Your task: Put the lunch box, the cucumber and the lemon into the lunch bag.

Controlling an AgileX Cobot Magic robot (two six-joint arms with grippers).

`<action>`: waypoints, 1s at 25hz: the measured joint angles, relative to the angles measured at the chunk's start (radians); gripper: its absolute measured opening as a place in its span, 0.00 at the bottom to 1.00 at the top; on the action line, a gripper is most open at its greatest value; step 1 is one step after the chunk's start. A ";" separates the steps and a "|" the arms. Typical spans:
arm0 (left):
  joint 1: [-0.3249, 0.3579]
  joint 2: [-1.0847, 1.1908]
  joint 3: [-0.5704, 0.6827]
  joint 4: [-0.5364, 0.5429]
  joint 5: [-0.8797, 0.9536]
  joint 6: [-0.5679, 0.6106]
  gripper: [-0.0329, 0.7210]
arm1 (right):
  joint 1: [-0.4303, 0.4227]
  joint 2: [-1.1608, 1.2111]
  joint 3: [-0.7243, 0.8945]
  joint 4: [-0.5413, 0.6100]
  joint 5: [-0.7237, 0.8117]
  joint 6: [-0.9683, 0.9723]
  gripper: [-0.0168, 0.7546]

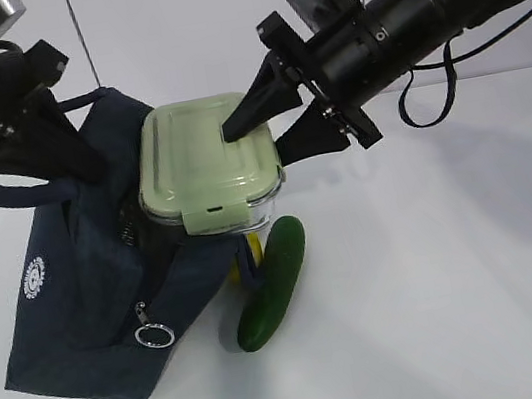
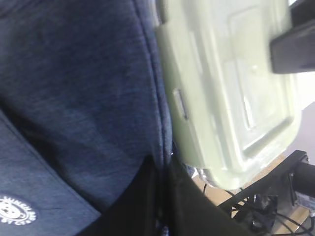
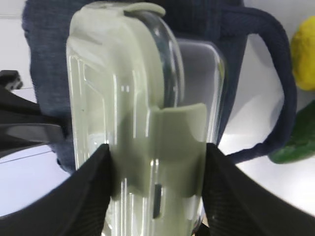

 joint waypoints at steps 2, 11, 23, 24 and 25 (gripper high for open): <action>0.000 0.000 0.000 -0.012 -0.006 0.000 0.05 | 0.000 0.000 0.000 -0.013 0.002 0.004 0.52; 0.000 0.000 0.000 -0.034 -0.006 0.002 0.05 | 0.049 0.000 0.000 -0.037 0.002 0.026 0.52; 0.000 0.002 0.000 -0.035 0.011 0.006 0.05 | 0.091 0.057 0.000 -0.026 -0.048 0.033 0.52; 0.000 0.002 0.000 -0.035 0.011 0.006 0.05 | 0.093 0.064 0.000 -0.021 -0.055 0.033 0.52; 0.000 0.003 0.000 -0.035 0.011 0.006 0.05 | 0.097 0.068 0.000 -0.017 -0.063 0.033 0.52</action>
